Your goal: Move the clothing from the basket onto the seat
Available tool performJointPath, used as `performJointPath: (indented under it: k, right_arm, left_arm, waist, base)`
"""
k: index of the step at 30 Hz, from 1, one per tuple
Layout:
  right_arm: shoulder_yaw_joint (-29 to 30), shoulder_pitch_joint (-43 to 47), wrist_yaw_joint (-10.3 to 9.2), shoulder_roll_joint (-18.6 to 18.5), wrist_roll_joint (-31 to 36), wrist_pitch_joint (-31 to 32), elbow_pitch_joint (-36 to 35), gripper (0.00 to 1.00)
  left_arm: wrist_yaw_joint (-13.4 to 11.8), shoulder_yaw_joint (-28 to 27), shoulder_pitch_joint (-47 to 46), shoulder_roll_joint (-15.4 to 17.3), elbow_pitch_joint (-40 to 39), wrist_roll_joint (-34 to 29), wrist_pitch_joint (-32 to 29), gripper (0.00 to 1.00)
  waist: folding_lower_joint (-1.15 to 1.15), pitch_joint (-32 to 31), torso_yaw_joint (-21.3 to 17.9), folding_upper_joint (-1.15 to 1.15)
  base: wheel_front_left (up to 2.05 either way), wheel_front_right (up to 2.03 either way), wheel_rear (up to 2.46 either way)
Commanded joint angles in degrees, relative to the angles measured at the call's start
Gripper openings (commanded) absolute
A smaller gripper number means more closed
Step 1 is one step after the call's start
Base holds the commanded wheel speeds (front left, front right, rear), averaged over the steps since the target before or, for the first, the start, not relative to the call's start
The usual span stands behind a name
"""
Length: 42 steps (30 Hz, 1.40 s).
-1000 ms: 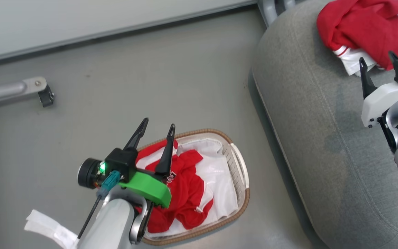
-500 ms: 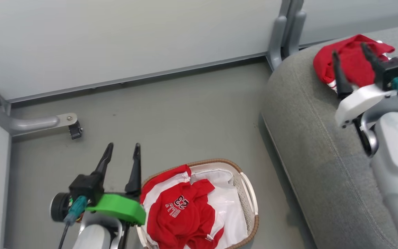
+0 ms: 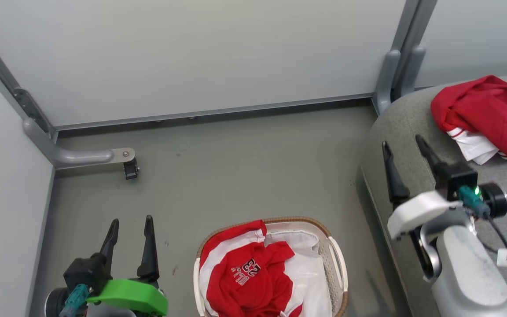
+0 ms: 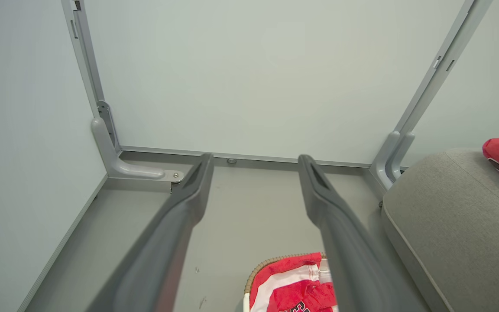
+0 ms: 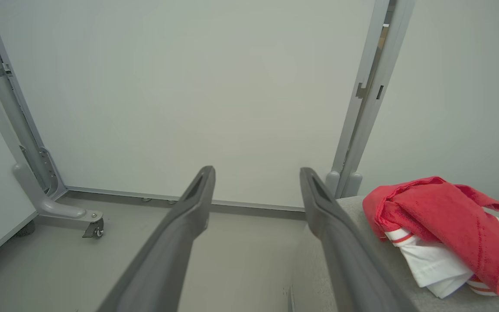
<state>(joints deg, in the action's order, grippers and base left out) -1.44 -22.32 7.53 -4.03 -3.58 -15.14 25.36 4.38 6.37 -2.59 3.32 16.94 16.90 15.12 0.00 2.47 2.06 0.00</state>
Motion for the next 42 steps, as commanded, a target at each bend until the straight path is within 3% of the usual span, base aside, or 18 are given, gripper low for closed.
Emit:
performJointPath:
  k: [1, 13, 18, 42]
  right_arm:
    - [0.1, 2.2, -0.08, 0.2, 0.2, 0.0, -0.8, 1.00]
    - [-1.4, 13.0, -0.08, 1.0, -5.0, 0.0, -4.7, 1.00]
    - [-1.6, 15.8, -0.08, 1.0, -4.2, 0.0, -5.5, 1.00]
    - [-3.5, 16.6, -0.08, 1.0, -4.5, 0.0, -5.0, 1.00]
  left_arm:
    - [0.2, -0.3, 1.5, 0.0, 0.0, -0.5, 0.1, 1.00]
    - [0.8, -2.9, 6.5, -0.4, -0.2, 0.0, 0.1, 1.00]
    - [1.0, -2.9, 7.2, -0.4, 0.0, 0.3, 0.0, 1.00]
    - [0.5, -1.2, 7.0, -0.4, 0.3, 0.3, 0.0, 1.00]
  waist:
    - [0.00, -1.0, 1.0, 0.00]
    - [0.00, -2.4, 1.2, 0.00]
    - [0.00, -3.0, 1.1, 0.00]
    - [0.00, -3.9, 0.6, 0.00]
  base:
    - [0.00, 0.00, 0.00]
    - [0.00, 0.00, 0.00]
    - [0.00, 0.00, 0.00]
    - [0.00, 0.00, 0.00]
